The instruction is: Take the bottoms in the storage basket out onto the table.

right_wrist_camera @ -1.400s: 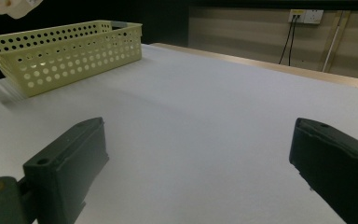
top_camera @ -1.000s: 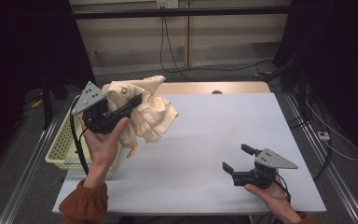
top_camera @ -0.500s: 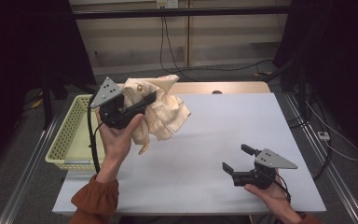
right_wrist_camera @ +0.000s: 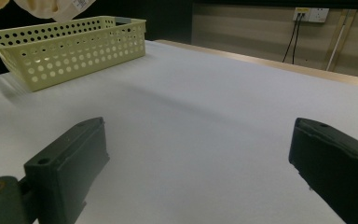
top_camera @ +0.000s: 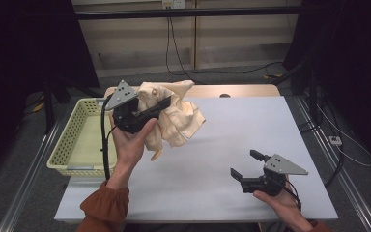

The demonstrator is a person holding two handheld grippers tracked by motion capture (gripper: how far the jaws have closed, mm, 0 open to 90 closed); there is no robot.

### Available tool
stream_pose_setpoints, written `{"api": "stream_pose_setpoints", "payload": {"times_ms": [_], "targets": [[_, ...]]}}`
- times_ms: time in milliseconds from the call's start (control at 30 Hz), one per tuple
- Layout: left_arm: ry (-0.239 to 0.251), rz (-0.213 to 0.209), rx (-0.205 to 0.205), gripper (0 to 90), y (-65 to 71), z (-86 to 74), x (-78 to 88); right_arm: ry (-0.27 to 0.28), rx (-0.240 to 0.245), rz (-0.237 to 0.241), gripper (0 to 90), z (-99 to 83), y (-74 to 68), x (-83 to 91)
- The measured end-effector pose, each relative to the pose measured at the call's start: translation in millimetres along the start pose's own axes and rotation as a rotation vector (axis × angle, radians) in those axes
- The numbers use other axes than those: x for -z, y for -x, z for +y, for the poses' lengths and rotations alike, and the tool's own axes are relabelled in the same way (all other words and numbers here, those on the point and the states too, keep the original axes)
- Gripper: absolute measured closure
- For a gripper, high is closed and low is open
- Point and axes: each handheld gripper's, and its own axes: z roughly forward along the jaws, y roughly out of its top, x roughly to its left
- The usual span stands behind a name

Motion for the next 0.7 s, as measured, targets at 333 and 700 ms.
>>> {"api": "stream_pose_setpoints", "payload": {"times_ms": [333,700], "targets": [[-0.044,-0.026,-0.010,67.2,1.1,-2.2,-19.8,0.000,0.000,0.002,4.2,-0.1,0.1,0.1],[-0.085,-0.023,0.035,67.3,-9.0,-8.2,-39.2,-0.003,-0.002,-0.002,4.3,-0.3,0.4,0.2]]}}
